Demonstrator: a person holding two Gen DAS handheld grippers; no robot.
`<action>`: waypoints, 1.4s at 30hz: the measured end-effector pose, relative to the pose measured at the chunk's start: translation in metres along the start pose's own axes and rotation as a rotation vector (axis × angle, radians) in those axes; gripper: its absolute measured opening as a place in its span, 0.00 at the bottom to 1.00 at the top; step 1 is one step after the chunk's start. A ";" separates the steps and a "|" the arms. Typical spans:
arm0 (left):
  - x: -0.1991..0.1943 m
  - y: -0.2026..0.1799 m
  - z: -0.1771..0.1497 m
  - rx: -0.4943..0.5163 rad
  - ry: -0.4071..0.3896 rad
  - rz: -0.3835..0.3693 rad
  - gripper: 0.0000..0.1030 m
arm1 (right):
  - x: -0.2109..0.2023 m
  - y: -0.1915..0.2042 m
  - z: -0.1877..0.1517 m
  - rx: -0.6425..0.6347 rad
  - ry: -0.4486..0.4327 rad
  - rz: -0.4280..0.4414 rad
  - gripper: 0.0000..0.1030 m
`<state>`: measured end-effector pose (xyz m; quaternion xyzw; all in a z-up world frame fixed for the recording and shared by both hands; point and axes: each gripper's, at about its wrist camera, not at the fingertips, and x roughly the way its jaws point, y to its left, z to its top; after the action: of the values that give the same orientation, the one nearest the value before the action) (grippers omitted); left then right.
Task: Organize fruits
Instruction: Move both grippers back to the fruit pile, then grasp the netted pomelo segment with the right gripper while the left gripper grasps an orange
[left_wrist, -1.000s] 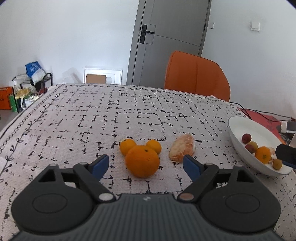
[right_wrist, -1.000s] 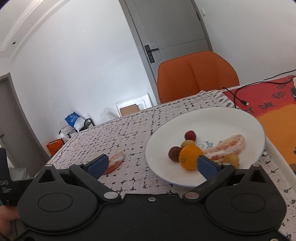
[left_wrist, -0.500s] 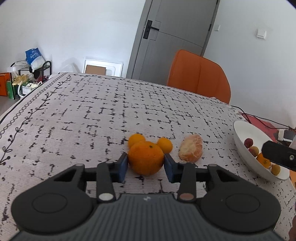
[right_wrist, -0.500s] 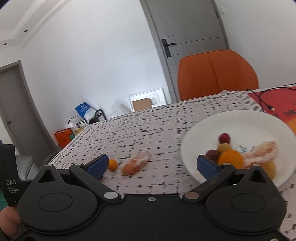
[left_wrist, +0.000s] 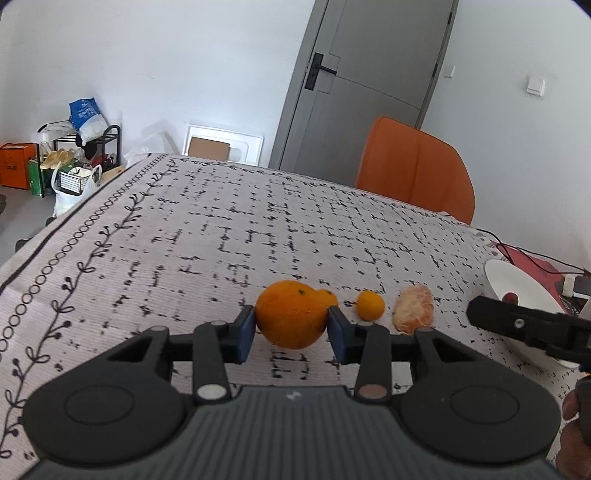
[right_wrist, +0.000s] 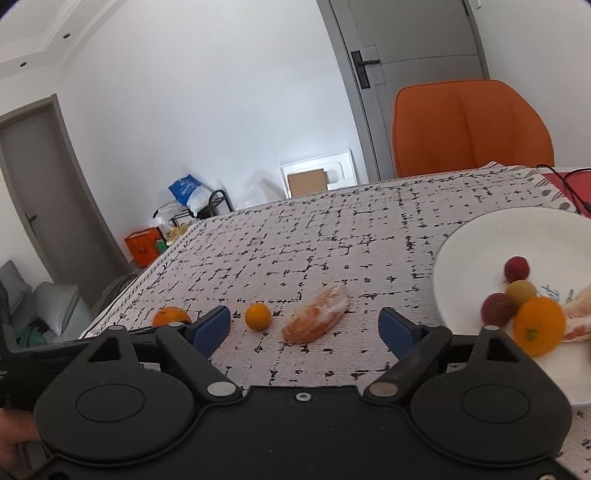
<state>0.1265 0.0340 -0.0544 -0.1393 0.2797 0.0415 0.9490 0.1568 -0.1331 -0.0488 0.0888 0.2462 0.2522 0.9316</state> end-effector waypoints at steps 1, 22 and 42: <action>-0.001 0.002 0.001 -0.003 -0.001 0.003 0.39 | 0.003 0.001 0.000 -0.003 0.007 0.001 0.79; -0.006 0.038 0.008 -0.058 -0.023 0.033 0.39 | 0.057 0.014 0.004 -0.047 0.126 -0.072 0.43; -0.004 0.046 0.013 -0.069 -0.024 0.041 0.39 | 0.071 0.030 0.001 -0.182 0.120 -0.149 0.29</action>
<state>0.1228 0.0813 -0.0533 -0.1657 0.2696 0.0719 0.9459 0.1980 -0.0706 -0.0689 -0.0300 0.2836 0.2086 0.9355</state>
